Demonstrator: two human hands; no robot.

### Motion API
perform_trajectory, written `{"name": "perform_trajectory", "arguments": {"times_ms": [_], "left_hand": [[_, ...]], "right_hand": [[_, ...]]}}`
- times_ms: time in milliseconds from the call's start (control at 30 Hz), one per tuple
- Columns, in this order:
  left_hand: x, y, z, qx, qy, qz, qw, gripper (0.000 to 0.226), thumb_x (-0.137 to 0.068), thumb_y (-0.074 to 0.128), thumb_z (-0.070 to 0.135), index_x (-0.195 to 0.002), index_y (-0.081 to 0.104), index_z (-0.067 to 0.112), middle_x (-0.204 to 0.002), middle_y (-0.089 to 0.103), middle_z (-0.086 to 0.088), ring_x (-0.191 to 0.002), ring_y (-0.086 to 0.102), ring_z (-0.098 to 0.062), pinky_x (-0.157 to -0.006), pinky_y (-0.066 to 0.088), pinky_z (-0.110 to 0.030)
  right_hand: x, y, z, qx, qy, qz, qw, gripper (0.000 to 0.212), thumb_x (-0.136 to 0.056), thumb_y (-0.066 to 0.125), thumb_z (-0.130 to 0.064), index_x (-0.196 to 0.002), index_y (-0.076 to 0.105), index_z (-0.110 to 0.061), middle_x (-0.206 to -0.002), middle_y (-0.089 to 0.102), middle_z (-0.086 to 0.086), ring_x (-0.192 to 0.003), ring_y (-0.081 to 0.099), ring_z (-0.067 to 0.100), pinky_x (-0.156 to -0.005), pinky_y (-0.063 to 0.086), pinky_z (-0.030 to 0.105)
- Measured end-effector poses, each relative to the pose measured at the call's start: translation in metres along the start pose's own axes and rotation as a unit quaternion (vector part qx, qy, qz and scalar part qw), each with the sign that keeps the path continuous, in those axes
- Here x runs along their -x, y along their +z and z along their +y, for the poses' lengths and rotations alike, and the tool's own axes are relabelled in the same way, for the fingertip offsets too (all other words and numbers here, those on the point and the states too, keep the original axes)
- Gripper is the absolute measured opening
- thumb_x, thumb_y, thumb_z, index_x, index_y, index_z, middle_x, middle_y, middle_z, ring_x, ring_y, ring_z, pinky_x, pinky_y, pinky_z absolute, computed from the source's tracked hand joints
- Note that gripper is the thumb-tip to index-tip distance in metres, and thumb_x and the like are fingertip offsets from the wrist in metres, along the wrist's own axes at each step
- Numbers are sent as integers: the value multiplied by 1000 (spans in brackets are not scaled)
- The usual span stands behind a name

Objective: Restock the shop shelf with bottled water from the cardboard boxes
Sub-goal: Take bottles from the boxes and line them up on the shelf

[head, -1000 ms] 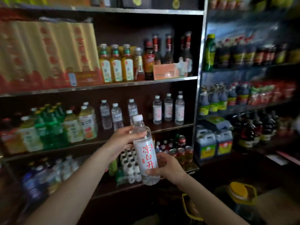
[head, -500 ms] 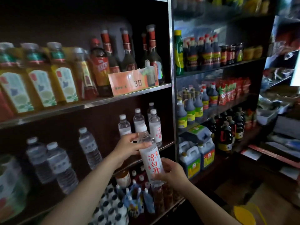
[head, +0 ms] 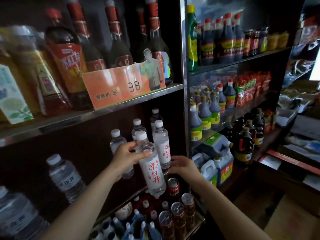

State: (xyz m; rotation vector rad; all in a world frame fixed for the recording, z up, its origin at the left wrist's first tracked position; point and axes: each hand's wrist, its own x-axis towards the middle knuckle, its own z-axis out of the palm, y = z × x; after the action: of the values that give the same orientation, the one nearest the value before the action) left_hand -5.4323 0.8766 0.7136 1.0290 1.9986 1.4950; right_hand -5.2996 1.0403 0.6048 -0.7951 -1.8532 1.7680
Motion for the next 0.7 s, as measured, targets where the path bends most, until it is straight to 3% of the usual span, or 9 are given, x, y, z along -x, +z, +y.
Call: {"name": "perform_trajectory", "arguments": {"times_ms": [100, 200, 300, 400, 500, 633, 700], "left_hand": [[-17, -4, -3, -8, -1, -2, 1000, 39, -70, 81, 17, -107, 69, 19, -103, 73, 5, -97, 68, -10, -80, 53, -24], [-30, -12, -10, -21, 7, 4, 1000, 38, -69, 81, 17, -106, 69, 20, -102, 73, 6, -98, 68, -9, -86, 51, -27], [-36, -14, -16, -27, 20, -5, 999, 33, -72, 79, 13, -103, 69, 19, -99, 74, 8, -93, 68, -3, -78, 51, -15], [-38, -12, -23, -28, 32, -5, 999, 30, -72, 78, 8, -100, 70, 16, -96, 74, 9, -90, 69, -2, -69, 49, -8], [-41, -13, -29, -21, 41, 3, 999, 33, -71, 78, 11, -102, 70, 14, -99, 74, 4, -93, 69, -6, -72, 52, -12], [-46, -9, -31, -35, 43, -5, 998, 36, -68, 81, 13, -102, 70, 16, -100, 74, 6, -96, 69, -9, -82, 54, -23], [-46, -10, -32, -32, 41, -2, 999, 37, -67, 82, 15, -102, 70, 17, -101, 74, 6, -97, 68, -9, -87, 53, -27]], "right_hand": [[-23, -7, 2, -7, -8, 86, 996, 61, -67, 84, -12, -121, 55, -17, -108, 62, 4, -99, 61, 19, -81, 52, 29], [-40, 0, 13, 39, -26, 94, 995, 79, -67, 86, -18, -135, 46, -20, -119, 53, 1, -112, 53, 19, -91, 48, 33], [-51, 10, 21, 84, -49, 82, 992, 89, -66, 86, -20, -142, 38, -23, -122, 47, -5, -116, 48, 13, -96, 45, 30], [-60, 24, 28, 92, -81, 78, 989, 86, -65, 85, -21, -137, 40, -30, -122, 55, -11, -112, 56, 8, -94, 50, 29], [-70, 33, 35, 110, -84, 118, 983, 71, -68, 80, -24, -125, 42, -41, -112, 62, -12, -99, 62, 6, -85, 56, 34], [-77, 42, 37, 154, -104, 164, 969, 65, -77, 73, -22, -133, 43, -32, -118, 61, -7, -103, 60, 10, -86, 53, 28], [-84, 45, 36, 161, -106, 186, 964, 68, -78, 72, -20, -138, 42, -27, -123, 58, -2, -108, 59, 16, -90, 52, 33]]}}
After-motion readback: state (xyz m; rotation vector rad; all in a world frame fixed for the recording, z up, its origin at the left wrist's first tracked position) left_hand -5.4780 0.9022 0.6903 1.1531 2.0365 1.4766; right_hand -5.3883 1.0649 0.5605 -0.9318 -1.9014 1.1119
